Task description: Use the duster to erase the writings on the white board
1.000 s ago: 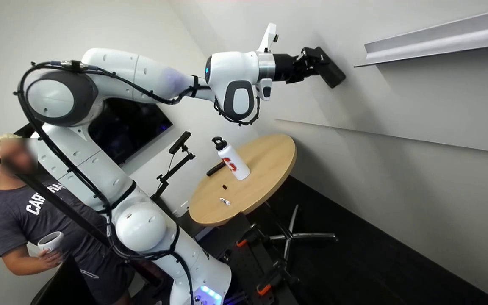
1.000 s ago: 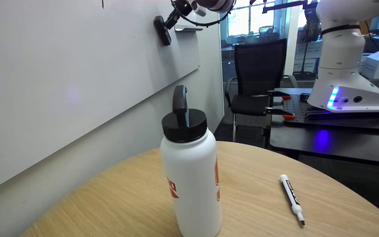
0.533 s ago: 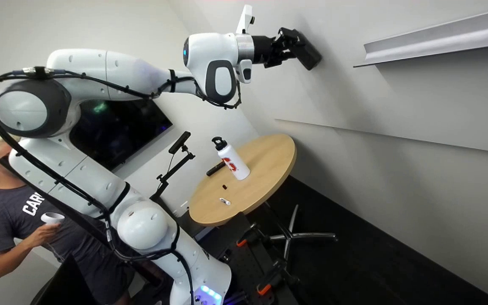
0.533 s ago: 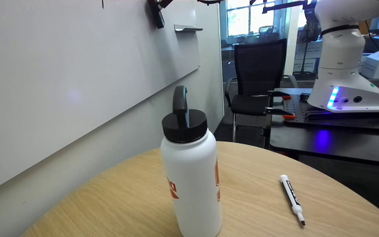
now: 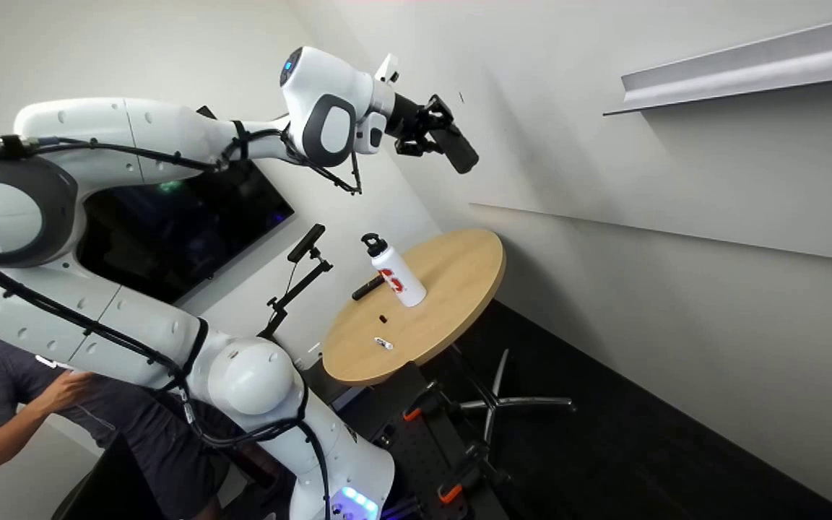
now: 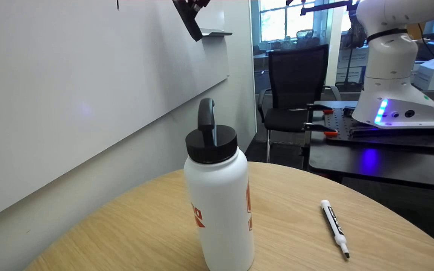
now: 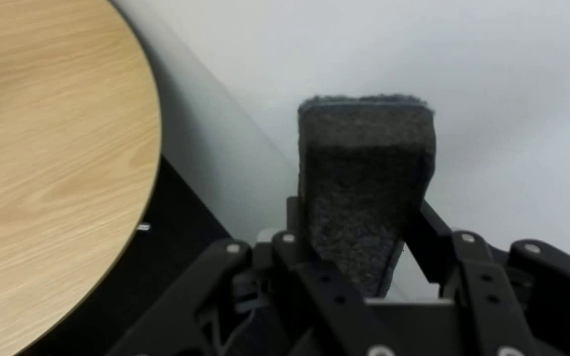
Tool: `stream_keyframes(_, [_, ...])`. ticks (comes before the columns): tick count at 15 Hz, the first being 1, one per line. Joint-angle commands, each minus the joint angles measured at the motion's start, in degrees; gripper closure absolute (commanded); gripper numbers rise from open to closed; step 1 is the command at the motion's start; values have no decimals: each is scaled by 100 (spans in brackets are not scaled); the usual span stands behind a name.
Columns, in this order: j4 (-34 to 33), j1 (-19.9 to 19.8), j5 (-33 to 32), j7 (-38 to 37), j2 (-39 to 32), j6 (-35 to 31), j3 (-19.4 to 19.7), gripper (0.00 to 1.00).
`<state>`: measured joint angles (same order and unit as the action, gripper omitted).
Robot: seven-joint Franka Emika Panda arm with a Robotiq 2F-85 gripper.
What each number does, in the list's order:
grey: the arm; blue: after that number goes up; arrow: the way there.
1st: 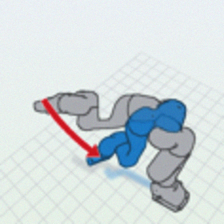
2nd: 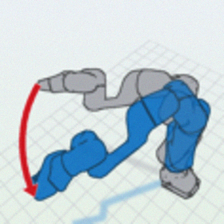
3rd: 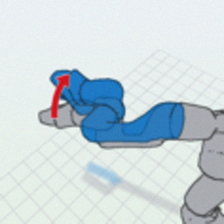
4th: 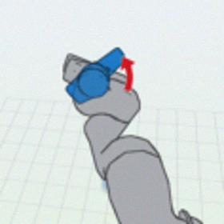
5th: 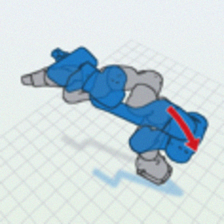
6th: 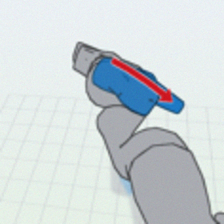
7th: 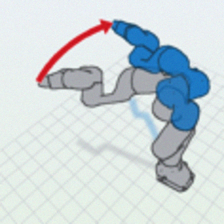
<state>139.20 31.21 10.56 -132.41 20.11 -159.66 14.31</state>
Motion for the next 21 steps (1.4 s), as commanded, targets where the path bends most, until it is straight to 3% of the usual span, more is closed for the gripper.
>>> stream_keyframes(1, [-16, -743, 969, 827, 42, 355, -868, 47])
stream_keyframes(6, [7, -777, 1294, 1235, 235, 686, -1032, 47])
stream_keyframes(7, [19, -782, 1294, 1260, 235, 686, -1032, 72])
stream_keyframes(9, [-119, -1039, 1183, 1117, 17, 923, -1532, 72])
stream_keyframes(12, [-391, -1413, 673, 512, -479, 1411, -2617, 72])
stream_keyframes(15, [-892, -1506, 77, -162, -1110, 1962, -3372, 72])
stream_keyframes(18, [-1498, -1440, -675, -787, -1844, 2370, -3724, 72])
stream_keyframes(21, [-2065, -1252, -1105, -925, -2611, 2410, -3700, 72])
